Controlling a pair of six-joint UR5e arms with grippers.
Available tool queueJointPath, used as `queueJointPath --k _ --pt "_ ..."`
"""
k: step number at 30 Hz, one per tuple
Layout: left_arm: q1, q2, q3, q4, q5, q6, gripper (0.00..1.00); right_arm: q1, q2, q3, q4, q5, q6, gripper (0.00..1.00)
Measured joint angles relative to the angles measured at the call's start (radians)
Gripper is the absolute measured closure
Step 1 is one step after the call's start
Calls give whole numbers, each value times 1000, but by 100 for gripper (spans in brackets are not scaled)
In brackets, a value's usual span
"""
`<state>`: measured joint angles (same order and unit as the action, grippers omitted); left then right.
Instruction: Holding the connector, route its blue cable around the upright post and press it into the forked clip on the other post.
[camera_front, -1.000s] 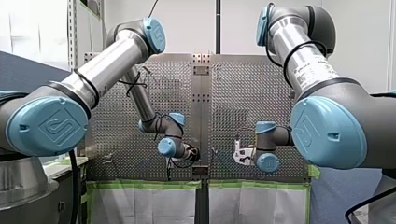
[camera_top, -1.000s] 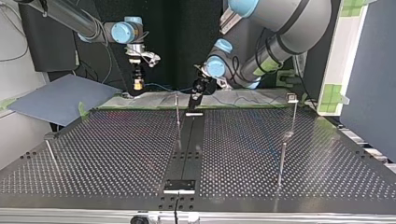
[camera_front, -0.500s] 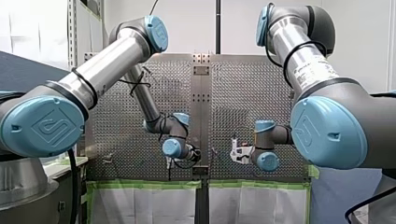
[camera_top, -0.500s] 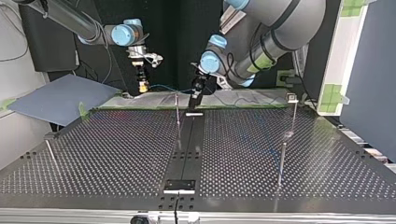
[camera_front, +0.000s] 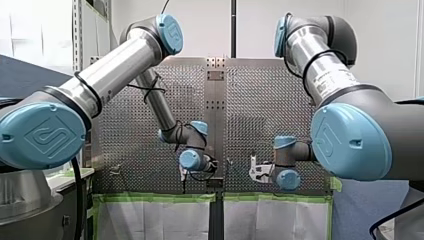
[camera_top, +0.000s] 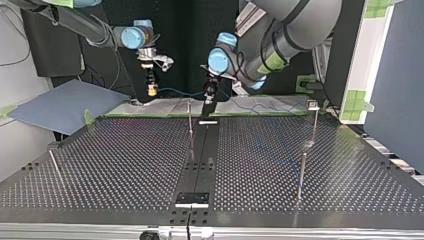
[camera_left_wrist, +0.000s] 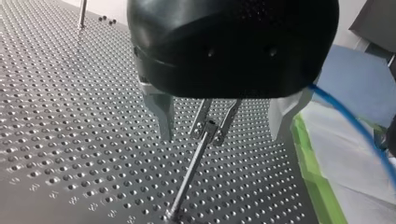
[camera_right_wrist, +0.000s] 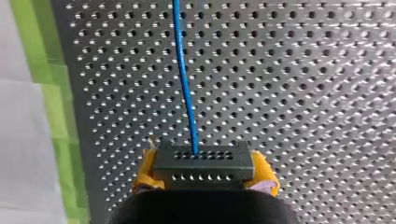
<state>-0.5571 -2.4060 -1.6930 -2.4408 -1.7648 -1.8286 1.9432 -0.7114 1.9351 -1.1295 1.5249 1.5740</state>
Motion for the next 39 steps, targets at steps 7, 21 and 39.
queueJointPath --k 7,21,39 --pt "-30 0 0 35 -60 3 0 3 34 -11 4 -18 -12 100" --pt "-73 -1 0 43 -183 4 0 2 35 -49 68 -57 -31 100" --pt "-77 -1 0 43 -343 5 0 8 16 -50 57 -62 -36 100"
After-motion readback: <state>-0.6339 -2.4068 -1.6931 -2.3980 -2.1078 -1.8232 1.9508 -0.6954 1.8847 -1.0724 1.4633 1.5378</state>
